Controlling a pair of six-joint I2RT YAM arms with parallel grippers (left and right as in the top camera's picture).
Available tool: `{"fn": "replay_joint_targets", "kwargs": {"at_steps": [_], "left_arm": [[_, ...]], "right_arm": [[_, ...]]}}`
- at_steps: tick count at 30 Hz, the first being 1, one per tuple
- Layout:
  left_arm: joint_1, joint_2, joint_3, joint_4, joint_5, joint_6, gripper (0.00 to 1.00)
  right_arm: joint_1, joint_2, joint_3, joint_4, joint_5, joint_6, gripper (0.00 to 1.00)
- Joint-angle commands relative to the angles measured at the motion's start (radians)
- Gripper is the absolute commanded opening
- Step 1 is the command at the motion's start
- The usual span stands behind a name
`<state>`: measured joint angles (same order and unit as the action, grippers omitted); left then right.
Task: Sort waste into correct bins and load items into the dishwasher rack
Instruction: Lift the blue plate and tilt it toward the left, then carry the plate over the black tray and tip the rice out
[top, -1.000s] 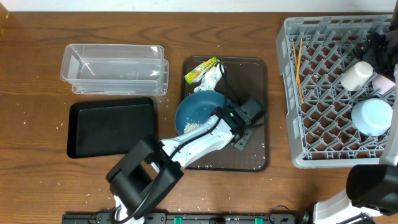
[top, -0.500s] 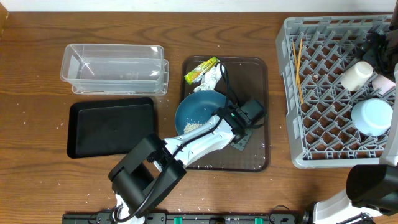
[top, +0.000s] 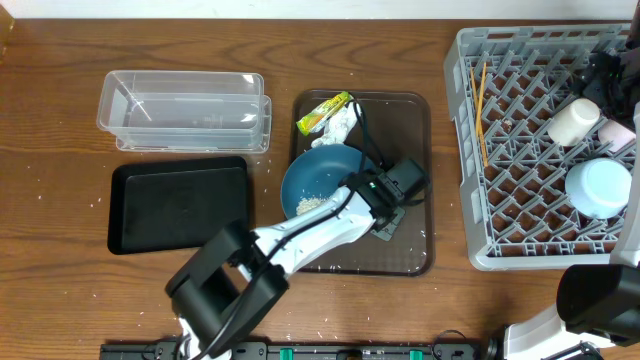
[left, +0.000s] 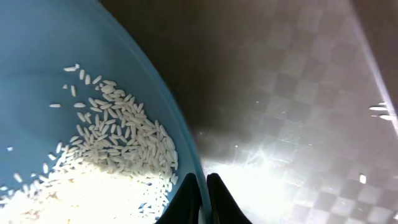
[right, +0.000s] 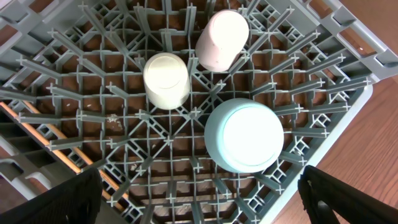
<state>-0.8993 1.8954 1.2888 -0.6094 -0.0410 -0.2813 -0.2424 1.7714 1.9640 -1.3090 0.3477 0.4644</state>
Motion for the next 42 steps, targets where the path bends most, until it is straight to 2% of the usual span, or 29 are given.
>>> {"fn": "replay_joint_targets", "kwargs": {"at_steps": [1,8,14,25,31,42], "left_arm": [[0.002,-0.069,0.000,-0.008,0.021,-0.004,0.06],[0.014,-0.175,0.000,-0.014,0.021,-0.005,0.06],[0.082,-0.260,0.000,-0.026,0.022,-0.015,0.06],[0.286,-0.423,0.000,-0.088,0.060,-0.142,0.06],[0.387,-0.456,0.000,-0.101,0.064,-0.219,0.06],[0.577,-0.455,0.000,-0.113,0.311,-0.219,0.06]], "right_arm": [[-0.007,0.002,0.002,0.000,0.006,0.018,0.99],[-0.007,0.002,0.002,0.000,0.006,0.018,0.99],[-0.007,0.002,0.002,0.000,0.006,0.018,0.99],[-0.007,0.002,0.002,0.000,0.006,0.018,0.99],[-0.007,0.002,0.002,0.000,0.006,0.018,0.99],[-0.007,0.002,0.002,0.000,0.006,0.018,0.99]]}}
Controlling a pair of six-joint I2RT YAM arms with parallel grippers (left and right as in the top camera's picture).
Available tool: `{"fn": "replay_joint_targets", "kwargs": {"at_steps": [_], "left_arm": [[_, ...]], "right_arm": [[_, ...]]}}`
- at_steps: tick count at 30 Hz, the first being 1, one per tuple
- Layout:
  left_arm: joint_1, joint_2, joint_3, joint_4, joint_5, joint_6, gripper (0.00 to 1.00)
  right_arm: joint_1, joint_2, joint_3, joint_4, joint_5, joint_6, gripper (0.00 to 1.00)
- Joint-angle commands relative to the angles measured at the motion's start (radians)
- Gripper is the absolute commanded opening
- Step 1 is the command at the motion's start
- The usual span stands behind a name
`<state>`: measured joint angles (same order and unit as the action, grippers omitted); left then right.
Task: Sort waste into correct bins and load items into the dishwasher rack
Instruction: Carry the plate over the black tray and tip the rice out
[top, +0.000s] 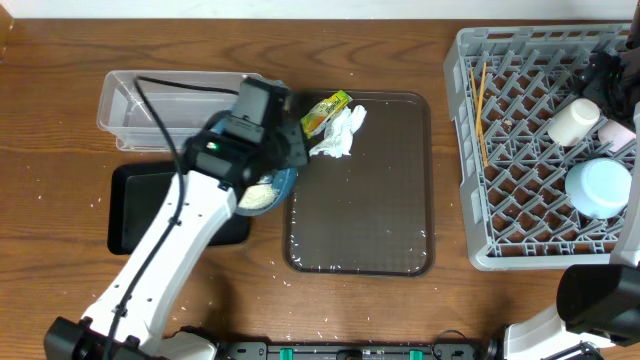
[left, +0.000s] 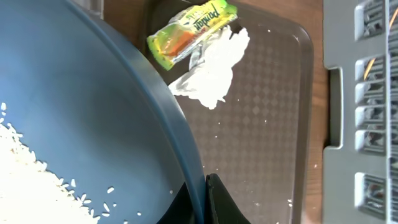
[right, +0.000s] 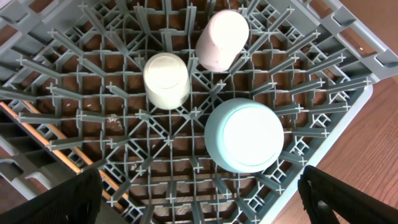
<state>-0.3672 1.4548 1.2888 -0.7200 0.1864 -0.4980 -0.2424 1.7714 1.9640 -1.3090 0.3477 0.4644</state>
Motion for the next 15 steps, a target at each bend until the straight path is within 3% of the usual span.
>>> {"fn": "replay_joint_targets", "kwargs": {"at_steps": [1,15], "left_arm": [[0.069,-0.015,0.000,-0.002,0.113,-0.002,0.06],[0.362,-0.015,-0.009,-0.043,0.461,0.005,0.06]], "right_arm": [[-0.007,0.002,0.002,0.000,0.006,0.018,0.99],[-0.007,0.002,0.002,0.000,0.006,0.018,0.99]]}}
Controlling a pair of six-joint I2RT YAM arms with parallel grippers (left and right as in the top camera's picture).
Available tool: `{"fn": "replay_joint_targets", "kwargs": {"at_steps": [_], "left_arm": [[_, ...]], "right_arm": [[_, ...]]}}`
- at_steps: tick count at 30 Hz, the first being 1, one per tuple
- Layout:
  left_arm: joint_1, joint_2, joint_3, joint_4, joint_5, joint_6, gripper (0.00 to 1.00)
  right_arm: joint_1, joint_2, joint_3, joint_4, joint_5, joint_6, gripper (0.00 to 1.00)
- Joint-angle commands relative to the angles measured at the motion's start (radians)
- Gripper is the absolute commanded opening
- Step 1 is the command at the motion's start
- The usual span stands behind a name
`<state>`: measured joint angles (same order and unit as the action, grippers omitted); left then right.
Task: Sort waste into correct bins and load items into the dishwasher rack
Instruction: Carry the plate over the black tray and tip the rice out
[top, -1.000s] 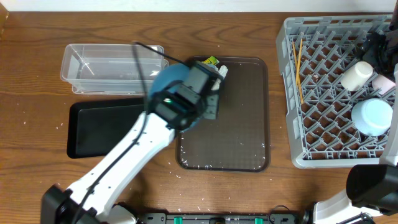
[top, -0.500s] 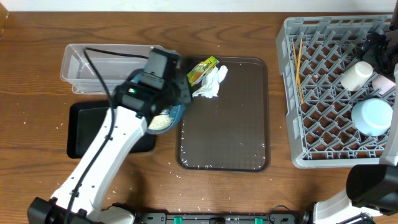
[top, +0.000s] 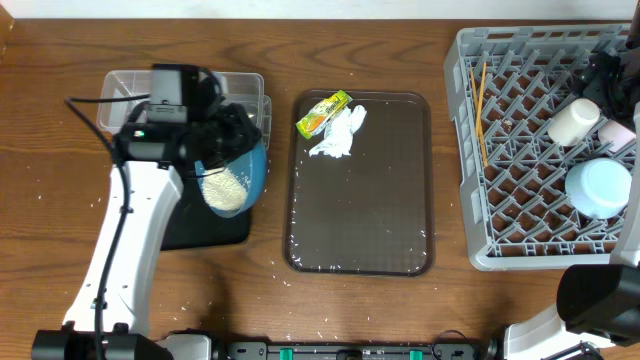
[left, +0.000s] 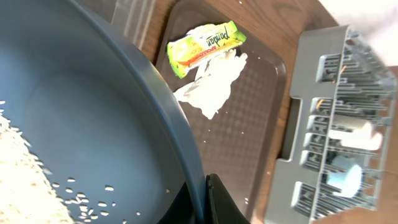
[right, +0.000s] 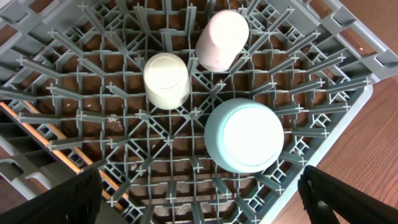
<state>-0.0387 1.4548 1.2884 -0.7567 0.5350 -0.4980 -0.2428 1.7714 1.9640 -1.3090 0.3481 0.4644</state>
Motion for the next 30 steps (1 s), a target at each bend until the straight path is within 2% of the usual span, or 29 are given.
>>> {"fn": "replay_joint_targets", "kwargs": {"at_steps": [1,10,19,30], "left_arm": [[0.046,-0.015,-0.008,-0.010,0.131,0.008,0.06],[0.165,-0.015,-0.008,-0.026,0.300,0.041,0.06],[0.304,-0.014,-0.023,-0.027,0.570,0.068,0.06],[0.460,-0.014,-0.095,-0.027,0.649,0.068,0.06]], "right_arm": [[-0.006,0.002,0.002,0.000,0.006,0.018,0.99],[-0.006,0.002,0.002,0.000,0.006,0.018,0.99],[-0.006,0.002,0.002,0.000,0.006,0.018,0.99],[-0.006,0.002,0.002,0.000,0.006,0.018,0.99]]}}
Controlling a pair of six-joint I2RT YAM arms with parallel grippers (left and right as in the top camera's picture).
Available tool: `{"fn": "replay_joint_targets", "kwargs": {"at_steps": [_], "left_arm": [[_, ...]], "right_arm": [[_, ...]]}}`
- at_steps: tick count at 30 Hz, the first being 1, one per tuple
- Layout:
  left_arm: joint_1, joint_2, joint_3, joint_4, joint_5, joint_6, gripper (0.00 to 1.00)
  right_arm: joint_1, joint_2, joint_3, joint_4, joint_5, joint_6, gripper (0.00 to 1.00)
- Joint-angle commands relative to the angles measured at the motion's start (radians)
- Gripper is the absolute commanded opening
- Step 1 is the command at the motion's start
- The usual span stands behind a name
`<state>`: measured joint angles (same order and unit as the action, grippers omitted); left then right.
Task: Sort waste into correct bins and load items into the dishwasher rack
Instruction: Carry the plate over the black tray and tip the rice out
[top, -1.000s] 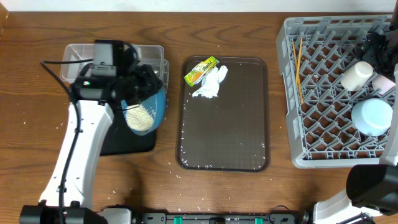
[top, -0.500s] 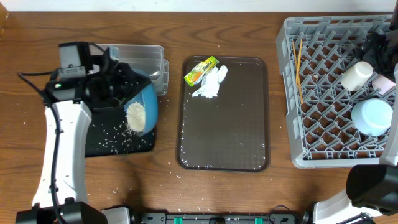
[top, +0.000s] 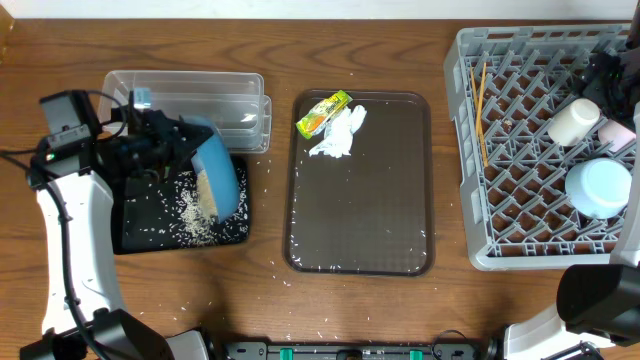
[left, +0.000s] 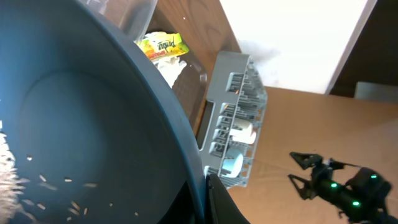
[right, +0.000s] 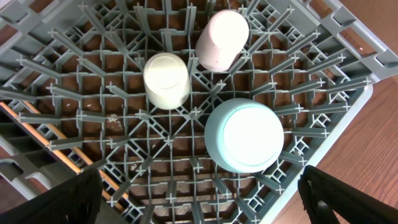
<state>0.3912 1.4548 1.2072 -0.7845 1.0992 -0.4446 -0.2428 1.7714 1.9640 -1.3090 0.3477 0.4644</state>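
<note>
My left gripper (left: 204, 180) is shut on the rim of the blue bowl (top: 215, 175). The bowl is tipped steeply over the black tray (top: 135, 235), and white rice (top: 192, 212) lies scattered on that tray. A few grains still cling inside the bowl (left: 37, 180). A yellow-green wrapper (top: 323, 112) and a crumpled white tissue (top: 340, 135) lie at the far end of the brown tray (top: 360, 220). My right gripper (right: 199, 199) hangs open above the grey dishwasher rack (right: 93, 124), holding nothing.
A clear plastic bin (top: 185, 100) stands just behind the black tray. The rack holds a cream cup (right: 166, 81), a pink cup (right: 222, 39), an upturned pale blue bowl (right: 244, 134) and orange chopsticks (top: 482, 110). Stray rice grains dot the wooden table.
The left gripper has moved left and tipped the bowl much more steeply. The rice that was in the bowl now lies mostly on the black tray. The right arm has not moved.
The left gripper was first shut on the bowl's rim on the brown tray, rice inside. Then it held the bowl lifted at the tray's left edge, then over the black tray beginning to tilt. Now the bowl is tipped and the rice lies on the black tray.
</note>
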Motion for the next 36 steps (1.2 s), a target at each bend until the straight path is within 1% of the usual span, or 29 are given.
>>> {"fn": "replay_joint_targets", "kwargs": {"at_steps": [1,6,11,15,16,23,27,30,33,36], "left_arm": [[0.043,-0.014,-0.020,0.000,0.094,0.014,0.06],[0.116,-0.011,-0.031,0.001,0.179,0.014,0.06],[0.196,-0.011,-0.032,0.000,0.230,0.013,0.06],[0.255,-0.011,-0.048,0.000,0.364,0.013,0.06],[0.267,-0.011,-0.054,0.000,0.378,0.013,0.06],[0.337,-0.009,-0.095,0.001,0.383,0.013,0.06],[0.352,-0.006,-0.096,0.001,0.436,0.013,0.06],[0.369,-0.003,-0.096,0.027,0.434,0.013,0.06],[0.373,-0.002,-0.096,-0.016,0.449,0.014,0.06],[0.385,0.000,-0.097,0.037,0.407,-0.006,0.06]], "right_arm": [[-0.006,0.002,0.002,0.000,0.006,0.018,0.99],[-0.006,0.002,0.002,0.000,0.006,0.018,0.99],[-0.006,0.002,0.002,0.000,0.006,0.018,0.99],[-0.006,0.002,0.002,0.000,0.006,0.018,0.99],[-0.006,0.002,0.002,0.000,0.006,0.018,0.99],[-0.006,0.002,0.002,0.000,0.006,0.018,0.99],[-0.006,0.002,0.002,0.000,0.006,0.018,0.99],[-0.006,0.002,0.002,0.000,0.006,0.018,0.99],[-0.006,0.002,0.002,0.000,0.006,0.018,0.99],[-0.006,0.002,0.002,0.000,0.006,0.018,0.99]]}}
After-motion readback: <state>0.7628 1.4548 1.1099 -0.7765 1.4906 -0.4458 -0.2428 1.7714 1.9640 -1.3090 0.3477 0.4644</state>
